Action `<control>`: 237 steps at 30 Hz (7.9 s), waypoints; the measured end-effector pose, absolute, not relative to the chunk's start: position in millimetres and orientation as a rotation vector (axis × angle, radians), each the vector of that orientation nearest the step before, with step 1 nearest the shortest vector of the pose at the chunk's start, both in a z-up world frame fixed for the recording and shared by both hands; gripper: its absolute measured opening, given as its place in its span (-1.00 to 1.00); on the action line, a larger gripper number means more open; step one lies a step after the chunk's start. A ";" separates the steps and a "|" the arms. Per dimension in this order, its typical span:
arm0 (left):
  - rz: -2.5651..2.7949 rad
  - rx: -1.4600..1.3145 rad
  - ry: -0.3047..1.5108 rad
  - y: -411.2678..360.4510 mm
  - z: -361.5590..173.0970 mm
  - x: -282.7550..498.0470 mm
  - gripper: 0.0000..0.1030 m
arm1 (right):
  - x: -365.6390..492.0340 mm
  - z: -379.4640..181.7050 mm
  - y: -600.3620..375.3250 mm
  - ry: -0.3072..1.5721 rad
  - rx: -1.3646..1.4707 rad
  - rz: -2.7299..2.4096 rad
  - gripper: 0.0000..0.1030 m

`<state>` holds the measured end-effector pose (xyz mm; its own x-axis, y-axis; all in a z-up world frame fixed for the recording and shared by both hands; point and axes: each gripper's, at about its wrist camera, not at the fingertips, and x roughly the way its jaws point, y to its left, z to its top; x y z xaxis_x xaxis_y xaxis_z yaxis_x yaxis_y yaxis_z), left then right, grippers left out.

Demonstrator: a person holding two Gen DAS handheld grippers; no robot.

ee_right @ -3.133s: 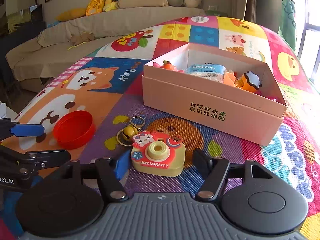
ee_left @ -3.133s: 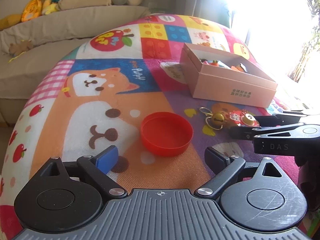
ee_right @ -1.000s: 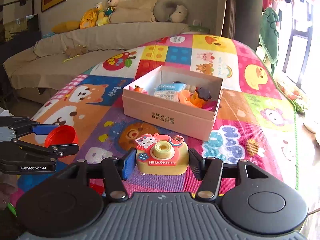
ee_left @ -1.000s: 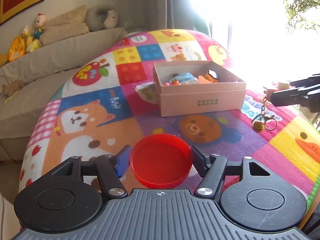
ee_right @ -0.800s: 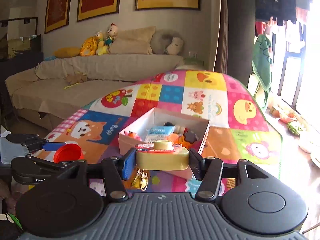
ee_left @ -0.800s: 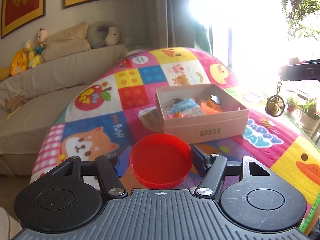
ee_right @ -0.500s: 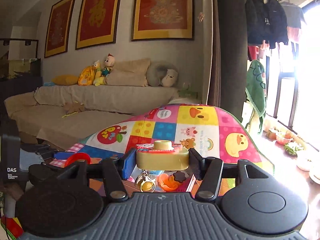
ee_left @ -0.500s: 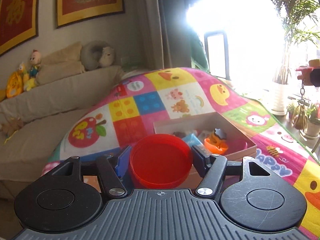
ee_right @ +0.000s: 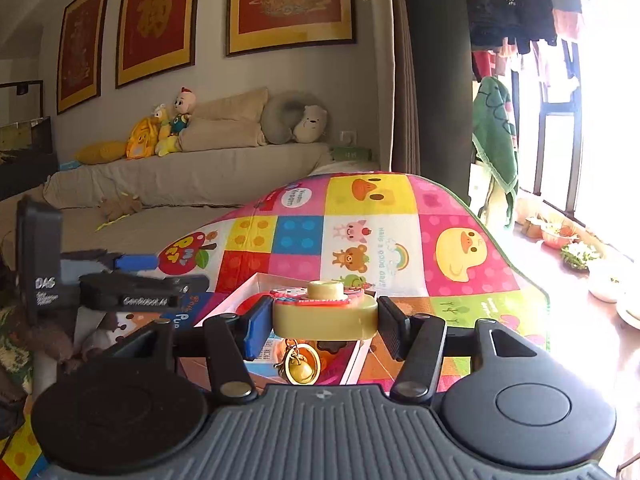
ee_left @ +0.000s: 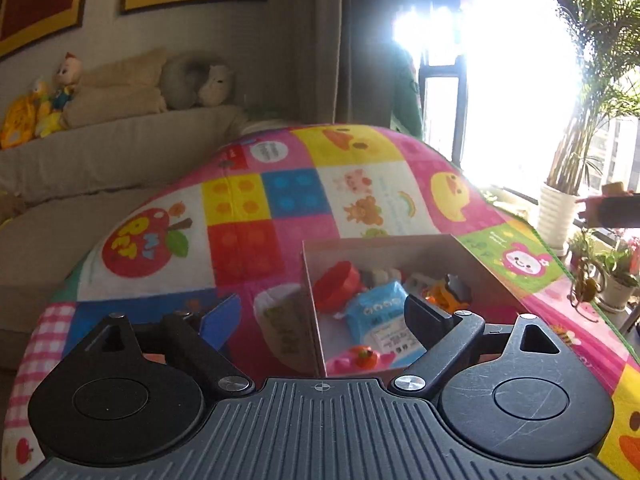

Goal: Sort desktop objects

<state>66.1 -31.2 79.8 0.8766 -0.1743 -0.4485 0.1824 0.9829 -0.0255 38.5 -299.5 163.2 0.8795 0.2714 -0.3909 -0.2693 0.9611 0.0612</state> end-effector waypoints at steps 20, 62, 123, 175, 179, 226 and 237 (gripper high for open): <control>-0.107 0.037 0.624 0.0 10.8 7.1 0.99 | 70.2 94.9 -243.8 0.516 -0.019 0.287 0.56; -0.044 0.001 0.726 -6.0 -0.6 6.0 1.00 | 30.5 4.5 -211.8 0.698 -0.073 0.223 1.00; -0.042 0.007 0.727 -6.0 -1.2 6.9 1.00 | 31.2 4.4 -211.5 0.698 -0.072 0.223 1.00; -0.040 0.007 0.726 -5.1 -0.6 6.1 1.00 | 30.9 4.0 -210.5 0.697 -0.074 0.222 1.00; -0.040 0.007 0.726 -5.1 -0.6 6.0 1.00 | 30.9 4.0 -210.5 0.697 -0.073 0.222 1.00; -0.041 0.006 0.725 -5.1 -0.6 6.0 1.00 | 31.1 3.3 -210.0 0.696 -0.073 0.222 1.00; -0.041 0.005 0.725 -5.0 -0.8 6.1 1.00 | 31.3 3.6 -210.2 0.697 -0.073 0.222 1.00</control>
